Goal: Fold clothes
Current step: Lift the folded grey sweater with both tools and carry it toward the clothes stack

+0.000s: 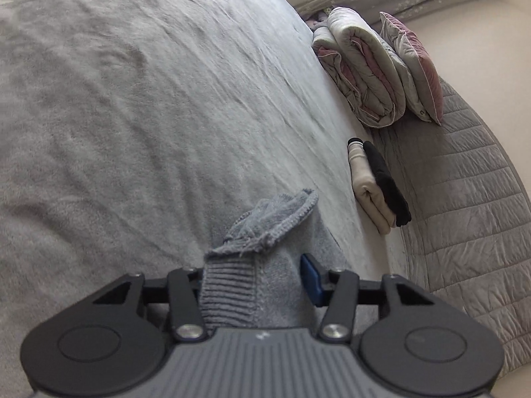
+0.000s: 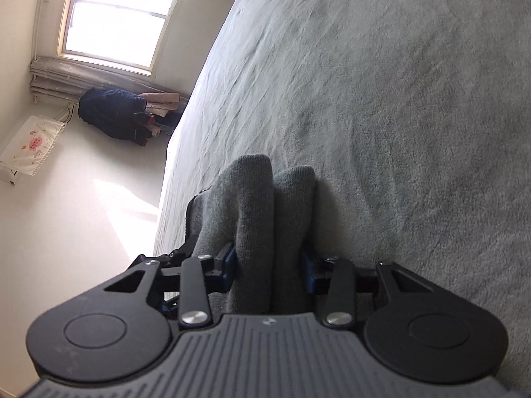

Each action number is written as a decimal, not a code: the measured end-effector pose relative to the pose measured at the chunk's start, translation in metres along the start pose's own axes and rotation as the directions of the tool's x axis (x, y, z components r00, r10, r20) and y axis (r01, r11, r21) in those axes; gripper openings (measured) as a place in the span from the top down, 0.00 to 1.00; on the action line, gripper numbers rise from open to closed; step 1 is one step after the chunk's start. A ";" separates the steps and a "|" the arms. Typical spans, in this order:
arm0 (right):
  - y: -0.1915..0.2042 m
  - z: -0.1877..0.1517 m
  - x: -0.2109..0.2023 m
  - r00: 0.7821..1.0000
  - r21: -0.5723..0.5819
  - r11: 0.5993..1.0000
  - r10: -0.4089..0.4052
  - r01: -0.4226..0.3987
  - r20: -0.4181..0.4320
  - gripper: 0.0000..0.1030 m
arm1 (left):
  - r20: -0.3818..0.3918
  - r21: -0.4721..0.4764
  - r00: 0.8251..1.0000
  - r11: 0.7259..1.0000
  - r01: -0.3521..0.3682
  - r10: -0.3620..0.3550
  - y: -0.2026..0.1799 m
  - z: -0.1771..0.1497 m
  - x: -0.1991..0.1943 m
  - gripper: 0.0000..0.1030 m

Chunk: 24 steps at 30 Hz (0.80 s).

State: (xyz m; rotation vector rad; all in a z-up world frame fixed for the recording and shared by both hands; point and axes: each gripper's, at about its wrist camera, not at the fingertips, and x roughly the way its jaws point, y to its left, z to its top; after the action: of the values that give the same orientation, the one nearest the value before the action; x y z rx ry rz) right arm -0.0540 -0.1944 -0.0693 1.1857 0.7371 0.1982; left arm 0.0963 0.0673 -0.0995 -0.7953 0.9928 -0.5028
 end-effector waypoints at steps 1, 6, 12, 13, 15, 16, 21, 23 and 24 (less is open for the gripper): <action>0.000 0.000 0.000 1.000 0.034 0.999 0.008 -0.008 0.002 0.60 | 0.011 -0.019 1.000 1.000 0.004 -0.003 0.000 -0.002 0.000 0.60; 0.005 0.005 -0.006 0.999 0.138 0.989 0.047 -0.050 0.028 0.67 | 0.068 -0.099 0.998 0.995 0.015 -0.008 -0.008 -0.012 -0.006 0.68; 0.013 0.028 -0.018 0.998 0.221 0.973 0.055 -0.059 0.024 0.69 | 0.102 -0.181 0.994 0.982 0.055 -0.037 -0.040 -0.015 0.000 0.70; 0.014 0.036 -0.021 0.998 0.223 0.973 0.062 -0.067 0.032 0.69 | 0.107 -0.181 0.993 0.981 0.064 -0.045 -0.049 -0.014 0.005 0.70; 0.016 0.052 -0.030 0.996 0.218 0.972 0.074 -0.085 0.058 0.69 | 0.115 -0.177 0.991 0.981 0.082 -0.062 -0.071 -0.011 0.017 0.70; 0.017 0.061 -0.034 0.994 0.216 0.972 0.080 -0.093 0.071 0.69 | 0.119 -0.173 0.990 0.981 0.090 -0.070 -0.083 -0.010 0.024 0.70; 0.016 0.111 -0.045 0.988 0.196 0.974 0.089 -0.113 0.126 0.69 | 0.126 -0.158 0.986 0.979 0.125 -0.106 -0.135 0.001 0.065 0.70; 0.016 0.132 -0.046 0.986 0.184 0.977 0.083 -0.109 0.147 0.69 | 0.127 -0.155 0.985 0.978 0.137 -0.117 -0.155 0.006 0.082 0.70; 0.016 0.143 -0.046 0.984 0.178 0.978 0.078 -0.106 0.158 0.69 | 0.128 -0.153 0.984 0.978 0.142 -0.123 -0.165 0.009 0.091 0.70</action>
State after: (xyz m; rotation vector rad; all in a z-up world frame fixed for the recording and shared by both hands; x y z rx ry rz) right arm 0.0025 -0.3212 -0.0103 1.3983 0.5770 0.1174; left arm 0.1427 -0.0953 -0.0166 -1.0309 0.8820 -0.4881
